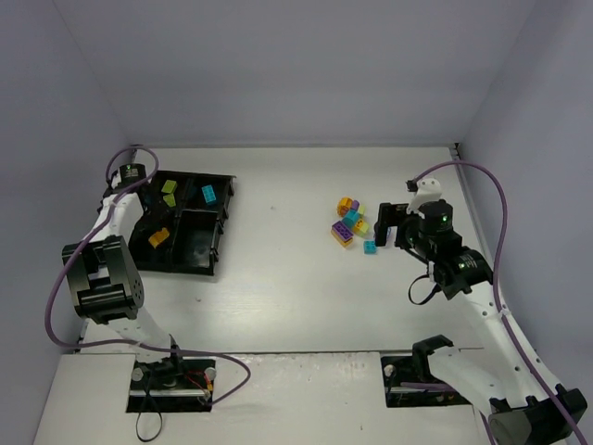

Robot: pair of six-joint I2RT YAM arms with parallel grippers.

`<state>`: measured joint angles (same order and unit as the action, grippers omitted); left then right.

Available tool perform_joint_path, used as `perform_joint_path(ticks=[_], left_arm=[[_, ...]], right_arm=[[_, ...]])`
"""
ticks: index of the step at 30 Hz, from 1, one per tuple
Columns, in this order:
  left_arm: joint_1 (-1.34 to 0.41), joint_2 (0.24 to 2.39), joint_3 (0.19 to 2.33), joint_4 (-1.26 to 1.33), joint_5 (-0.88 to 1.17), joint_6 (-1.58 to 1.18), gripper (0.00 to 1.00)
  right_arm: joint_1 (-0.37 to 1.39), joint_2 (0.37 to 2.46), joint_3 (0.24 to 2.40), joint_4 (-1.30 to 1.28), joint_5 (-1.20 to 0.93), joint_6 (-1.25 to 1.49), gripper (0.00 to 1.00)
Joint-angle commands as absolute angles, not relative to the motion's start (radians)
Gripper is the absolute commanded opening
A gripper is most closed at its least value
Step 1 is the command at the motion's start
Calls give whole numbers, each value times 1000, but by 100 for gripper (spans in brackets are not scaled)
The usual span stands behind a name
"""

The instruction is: Sort the legos into containers by color

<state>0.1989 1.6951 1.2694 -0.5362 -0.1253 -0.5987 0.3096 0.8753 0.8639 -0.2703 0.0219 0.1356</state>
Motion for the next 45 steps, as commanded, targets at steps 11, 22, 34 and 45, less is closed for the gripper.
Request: perform_joint_path(ticks=[11,22,34,45], left_arm=[[-64,1540,1379,-532,-66,-467,71],[-419,1681,1629,-532,39,-236,72],[-732,2008,1917,-528,167,-60,84],[-813,2261,2155,-566,189,-15,84]], right_arm=[[314,907,882,-209,51,137,100],[316,874,884,-212,51,144,100],[314,836,870,-233,75,152,100],[316,790,861,-279,107,147,100]])
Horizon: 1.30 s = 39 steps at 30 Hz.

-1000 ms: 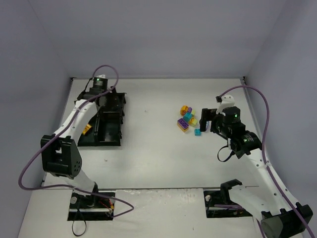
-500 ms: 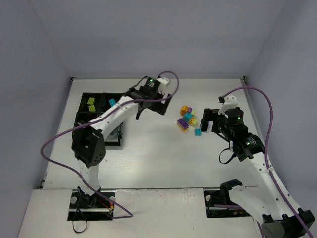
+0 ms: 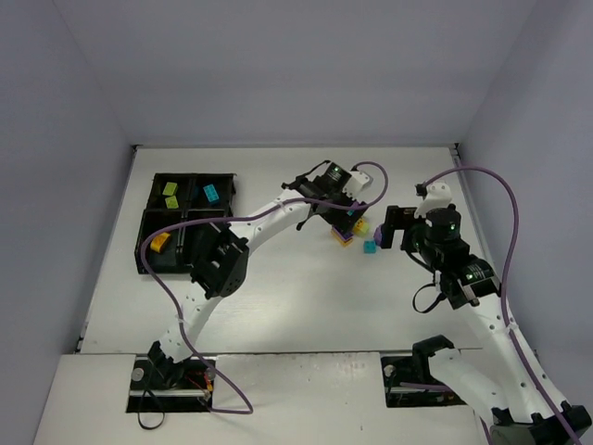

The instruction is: Sort the legos into containers by color

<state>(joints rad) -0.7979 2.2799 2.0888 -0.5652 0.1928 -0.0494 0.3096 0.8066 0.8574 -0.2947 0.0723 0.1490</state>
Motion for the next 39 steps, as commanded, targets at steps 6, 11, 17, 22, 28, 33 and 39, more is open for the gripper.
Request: perform_joint_path(ticks=[6,11,17,22,28,33,39], left_arm=[[-825,2332,2204,-558,172,-48,84],[-841,2353,2217,-558,172,-52,84],[-848,2352,2181,-557,161,-74,82],[-847,2300,2090,-525,123,-77,55],[-825,2206,1971,-462,98,-106,27],[-790,2083,1852,-382,136,-161,23],[-669,1844,1665,-197,328,-291,23]], right_arm=[[316,772,870,-307,124,140,100],[314,752,865,-319,126,146,100],[314,747,862,-328,129,150,100],[316,750,861,-328,123,160,100],[316,772,871,-327,104,158,100],[316,814,908,-318,65,160,100],[316,928,997,-281,-96,192,92]])
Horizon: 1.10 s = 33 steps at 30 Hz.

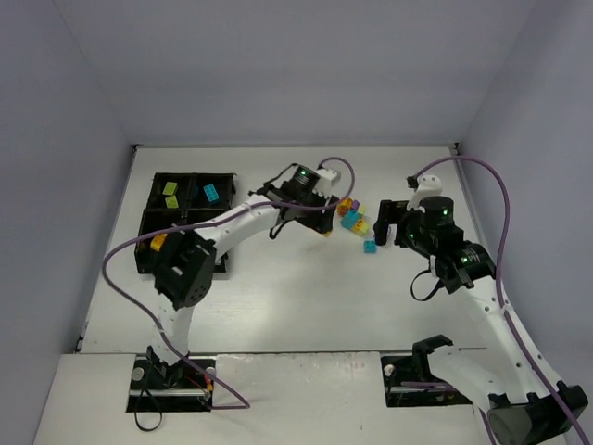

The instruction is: Sort the legos into containers by color

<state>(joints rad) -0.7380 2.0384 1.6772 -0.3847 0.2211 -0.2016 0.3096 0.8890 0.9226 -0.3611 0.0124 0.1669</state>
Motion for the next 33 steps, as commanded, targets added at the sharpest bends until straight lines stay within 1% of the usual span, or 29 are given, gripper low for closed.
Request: perform_joint_path(ticks=[1,2,5,8,9,12,13,18,22,25,27,28,30,33], left_arm=[[-651,1813,1616,-174,357,-326,23],[-620,1765,1596,-148,404,-343,23],[-574,1682,1543,-121,457,-406,23],[-546,1619,1499,-97,501,-480,23],[-532,1608,1488,-88,515,-514,23],[-520,1565,1448,-45,569,-572,23],[-511,1549,1444,-41,575,-587,23],[-492,1543,1471,-80,626,-675,23],[-457,1557,1502,-136,693,-748,23],[-445,1554,1508,-150,733,-796,23],[-442,1562,1528,-194,744,-798,23],[-443,1563,1535,-208,749,-798,23],[-442,1572,1548,-224,764,-813,23],[-442,1591,1569,-239,797,-828,23]], right_arm=[[316,957,1005,-272,-129,192,91],[316,969,1021,-246,-197,192,90],[316,1028,1052,-187,-323,202,89],[316,1075,1066,-108,-388,230,87],[318,1098,1075,-86,-428,251,84],[318,1135,1100,-9,-529,276,83],[319,1156,1104,45,-544,278,83],[327,1193,1100,158,-612,230,85],[342,1190,1049,265,-649,105,87],[359,1189,1034,301,-655,-35,84],[371,1193,1040,307,-666,-76,82],[385,1201,1043,307,-672,-119,79],[405,1216,1055,302,-675,-171,76],[426,1229,1065,296,-670,-209,77]])
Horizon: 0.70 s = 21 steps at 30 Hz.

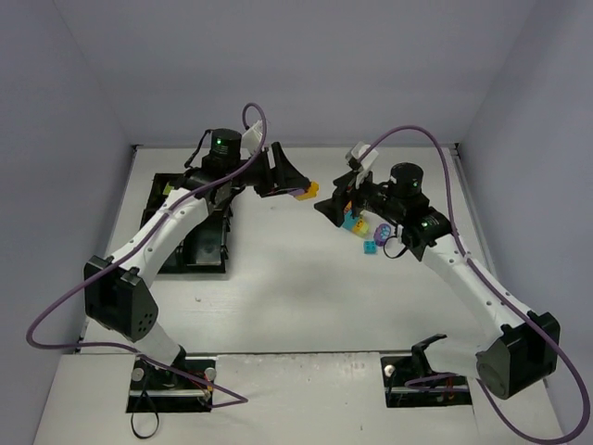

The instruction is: Sort the legos into containers by color

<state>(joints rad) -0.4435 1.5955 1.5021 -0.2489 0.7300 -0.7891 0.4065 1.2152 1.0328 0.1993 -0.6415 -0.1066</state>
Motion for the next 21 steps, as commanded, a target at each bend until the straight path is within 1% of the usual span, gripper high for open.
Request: perform_joint_path(ticks=[1,10,16,19,21], left_arm=[[-442,1595,1574,-242,808,-839,23],[-442,1606,1588,-270,838,-839,23],[-442,1606,1585,-276,853,-830,23],[-443,1603,1588,-287,857,-818,23],[-443,1603,1589,-291,862,-813,23]], right_arm=[[440,1241,1071,296,-660,-224,77],[492,1287,1107,299,-621,-273,79],[506,1318,1131,310,-611,-284,76],[509,1328,1129,324,-609,-282,70],[511,1333,1131,333,-611,-281,64]])
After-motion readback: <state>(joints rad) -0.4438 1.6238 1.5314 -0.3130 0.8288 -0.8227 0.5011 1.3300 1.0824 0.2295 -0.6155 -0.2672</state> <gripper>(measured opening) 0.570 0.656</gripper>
